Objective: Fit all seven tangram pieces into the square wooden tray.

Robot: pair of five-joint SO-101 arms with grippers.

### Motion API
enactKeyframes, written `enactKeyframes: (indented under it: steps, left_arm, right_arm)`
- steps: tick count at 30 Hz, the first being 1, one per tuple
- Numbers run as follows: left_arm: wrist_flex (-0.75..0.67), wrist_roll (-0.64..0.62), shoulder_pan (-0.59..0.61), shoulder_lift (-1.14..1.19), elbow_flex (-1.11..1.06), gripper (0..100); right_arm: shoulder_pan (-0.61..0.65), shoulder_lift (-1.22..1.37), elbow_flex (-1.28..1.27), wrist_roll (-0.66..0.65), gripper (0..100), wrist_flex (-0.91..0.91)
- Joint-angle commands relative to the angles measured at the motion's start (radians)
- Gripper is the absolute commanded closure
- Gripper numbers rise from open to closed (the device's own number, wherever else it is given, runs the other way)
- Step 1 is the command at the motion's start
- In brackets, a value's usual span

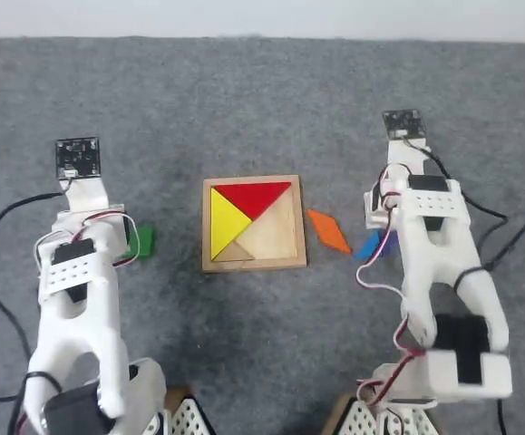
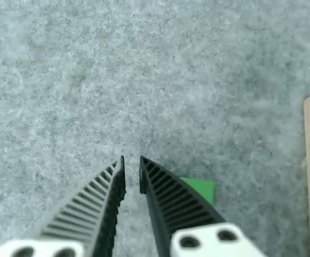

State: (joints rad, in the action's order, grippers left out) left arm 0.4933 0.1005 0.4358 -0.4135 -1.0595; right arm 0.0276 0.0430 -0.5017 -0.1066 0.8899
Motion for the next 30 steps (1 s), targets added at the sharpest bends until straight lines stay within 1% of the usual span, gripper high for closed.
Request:
enactKeyframes:
  steps: [1, 5, 10, 14, 20, 21, 26, 30]
  left_arm:
    - [-0.018, 0.012, -0.008, -0.017, 0.010, 95]
    - [-0.018, 0.012, -0.006, -0.017, 0.010, 95]
    - [-0.018, 0.012, -0.006, -0.017, 0.010, 95]
    - [-0.018, 0.012, -0.006, -0.017, 0.010, 95]
    - [-0.018, 0.012, -0.006, -0.017, 0.010, 95]
    - [-0.018, 0.012, -0.006, -0.017, 0.010, 95]
    - [-0.018, 0.012, -0.008, -0.017, 0.010, 95]
    - [-0.018, 0.012, -0.008, -0.017, 0.010, 95]
  right_arm:
    - [-0.013, 0.074, 0.110, -0.021, 80.5, 0.013]
    - [-0.021, 0.136, 0.192, -0.021, 80.5, 0.096]
    - [-0.022, 0.188, 0.218, -0.031, 80.4, 0.101]
    - [-0.022, 0.214, 0.218, -0.112, 80.8, 0.107]
    - [-0.073, 0.231, 0.218, -0.144, 81.4, 0.108]
    - [-0.079, 0.231, 0.218, -0.155, 83.1, 0.108]
    - [-0.091, 0.231, 0.216, -0.169, 98.2, 0.108]
    - [-0.093, 0.223, 0.216, -0.169, 97.6, 0.108]
